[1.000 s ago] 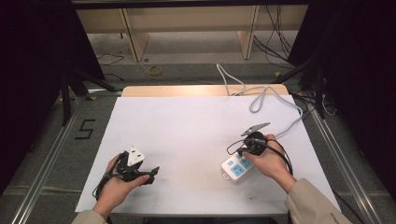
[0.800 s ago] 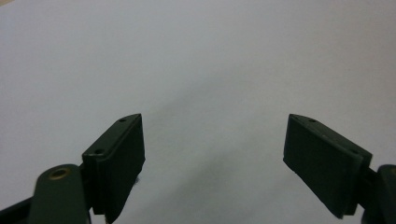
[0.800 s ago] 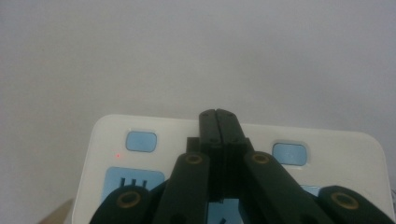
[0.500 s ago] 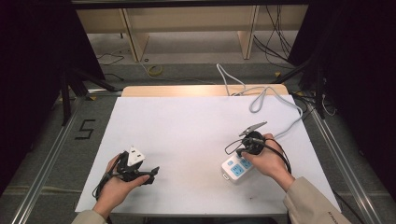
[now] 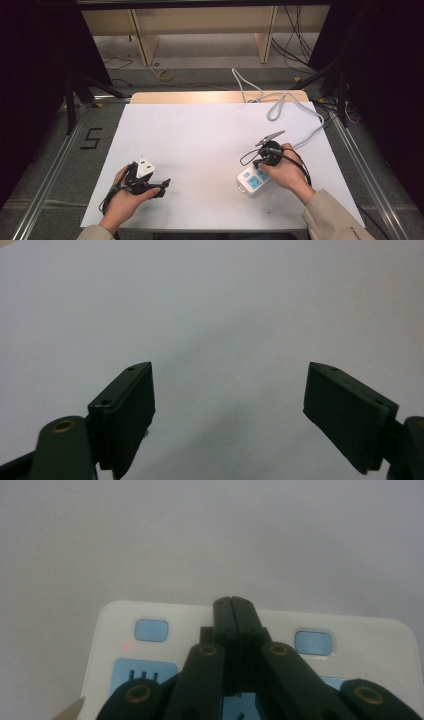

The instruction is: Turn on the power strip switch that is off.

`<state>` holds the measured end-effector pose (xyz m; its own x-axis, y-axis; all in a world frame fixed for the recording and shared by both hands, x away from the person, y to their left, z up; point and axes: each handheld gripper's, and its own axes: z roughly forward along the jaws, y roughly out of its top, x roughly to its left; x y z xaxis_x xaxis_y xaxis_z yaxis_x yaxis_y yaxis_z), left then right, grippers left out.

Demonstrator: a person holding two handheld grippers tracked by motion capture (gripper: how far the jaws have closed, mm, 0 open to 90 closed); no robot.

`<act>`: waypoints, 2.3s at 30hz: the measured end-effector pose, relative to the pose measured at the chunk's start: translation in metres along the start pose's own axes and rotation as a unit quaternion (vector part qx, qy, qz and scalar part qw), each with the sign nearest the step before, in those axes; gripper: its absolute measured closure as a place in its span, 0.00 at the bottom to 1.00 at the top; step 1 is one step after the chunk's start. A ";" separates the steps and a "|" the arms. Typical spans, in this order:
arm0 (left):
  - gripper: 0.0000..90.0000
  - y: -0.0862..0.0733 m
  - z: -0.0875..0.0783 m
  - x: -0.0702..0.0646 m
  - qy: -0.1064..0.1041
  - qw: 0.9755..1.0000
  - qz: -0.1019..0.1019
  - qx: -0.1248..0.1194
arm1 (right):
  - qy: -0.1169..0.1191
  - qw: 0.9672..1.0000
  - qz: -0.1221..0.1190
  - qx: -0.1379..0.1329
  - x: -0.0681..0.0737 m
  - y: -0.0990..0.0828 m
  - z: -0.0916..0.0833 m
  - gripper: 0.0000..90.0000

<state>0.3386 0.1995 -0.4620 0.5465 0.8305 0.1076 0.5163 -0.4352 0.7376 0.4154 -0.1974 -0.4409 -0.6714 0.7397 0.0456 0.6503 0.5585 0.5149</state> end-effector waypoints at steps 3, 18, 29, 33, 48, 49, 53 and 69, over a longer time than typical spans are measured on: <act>0.23 0.000 0.000 0.000 0.000 1.000 0.000 0.000 | 0.001 1.000 0.002 0.001 0.000 0.000 0.000 1.00; 0.23 0.000 0.000 0.000 0.000 1.000 -0.001 0.001 | -0.001 1.000 0.004 0.007 0.000 0.002 0.001 1.00; 0.23 0.000 0.000 -0.001 0.000 1.000 -0.002 0.001 | 0.000 1.000 0.009 0.012 0.000 0.003 0.001 1.00; 0.23 0.000 0.000 -0.001 -0.001 1.000 -0.002 0.001 | -0.003 1.000 0.005 0.017 0.001 0.004 0.001 1.00; 0.23 -0.001 0.001 -0.001 0.000 1.000 -0.002 0.000 | -0.005 1.000 0.001 0.028 0.001 0.007 0.002 1.00; 0.23 -0.001 0.001 -0.001 0.000 1.000 -0.002 0.000 | -0.005 1.000 0.002 0.028 0.001 0.007 0.002 1.00; 0.23 -0.001 0.001 -0.002 0.000 1.000 -0.003 0.000 | -0.008 0.999 -0.001 0.033 0.002 0.007 0.003 1.00; 0.23 0.000 0.000 -0.002 0.000 1.000 0.002 0.002 | -0.009 0.999 -0.002 0.032 0.002 0.007 0.003 1.00</act>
<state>0.3378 0.1981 -0.4626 0.5486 0.8289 0.1095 0.5173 -0.4394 0.7343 0.4195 -0.1905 -0.4393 -0.6687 0.7430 0.0285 0.6691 0.5846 0.4589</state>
